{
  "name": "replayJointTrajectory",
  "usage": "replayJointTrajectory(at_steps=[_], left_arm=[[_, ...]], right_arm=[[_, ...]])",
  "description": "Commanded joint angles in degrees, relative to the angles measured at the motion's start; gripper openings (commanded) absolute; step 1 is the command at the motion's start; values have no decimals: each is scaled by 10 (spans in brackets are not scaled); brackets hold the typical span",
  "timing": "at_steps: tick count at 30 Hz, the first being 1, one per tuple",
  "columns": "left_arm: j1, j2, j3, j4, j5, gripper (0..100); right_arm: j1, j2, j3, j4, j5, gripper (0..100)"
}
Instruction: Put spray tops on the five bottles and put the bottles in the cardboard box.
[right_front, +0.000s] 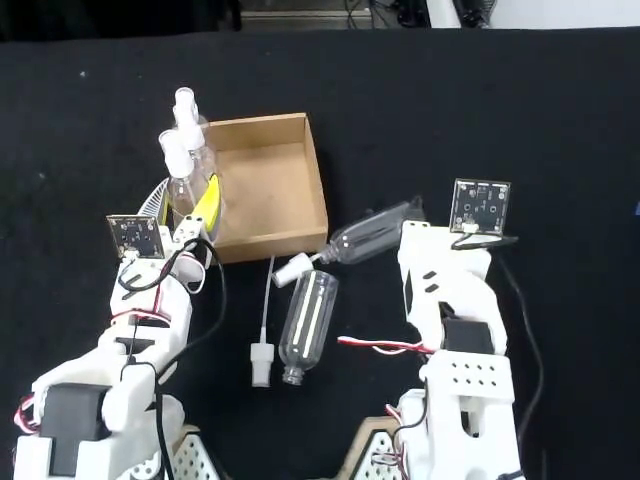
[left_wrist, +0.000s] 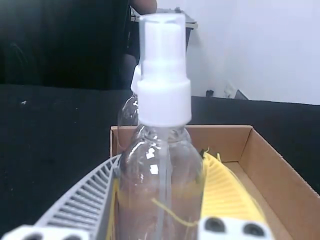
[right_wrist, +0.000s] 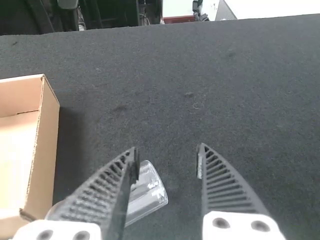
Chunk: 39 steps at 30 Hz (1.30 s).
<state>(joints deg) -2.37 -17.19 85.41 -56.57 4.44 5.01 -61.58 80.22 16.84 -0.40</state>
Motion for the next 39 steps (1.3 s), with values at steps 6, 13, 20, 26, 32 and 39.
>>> replayJointTrajectory(at_steps=[6, 13, 20, 26, 32, 39], left_arm=[[-18, -2, 27, -111, -14, 34], [-19, -3, 30, -115, -36, 34], [-20, -3, 30, -115, -37, 34], [-20, -57, 33, -98, -37, 34], [-20, -183, 35, 71, -61, 34], [-20, -395, 31, 277, -61, 34]], right_arm=[[-13, 5, -4, -17, 7, 166], [-13, 5, -4, -17, 7, 166], [-13, 5, -4, -18, 7, 166], [-13, 5, -4, -18, 7, 166], [-13, 5, -4, -18, 7, 166], [-13, 5, -4, -18, 7, 166]])
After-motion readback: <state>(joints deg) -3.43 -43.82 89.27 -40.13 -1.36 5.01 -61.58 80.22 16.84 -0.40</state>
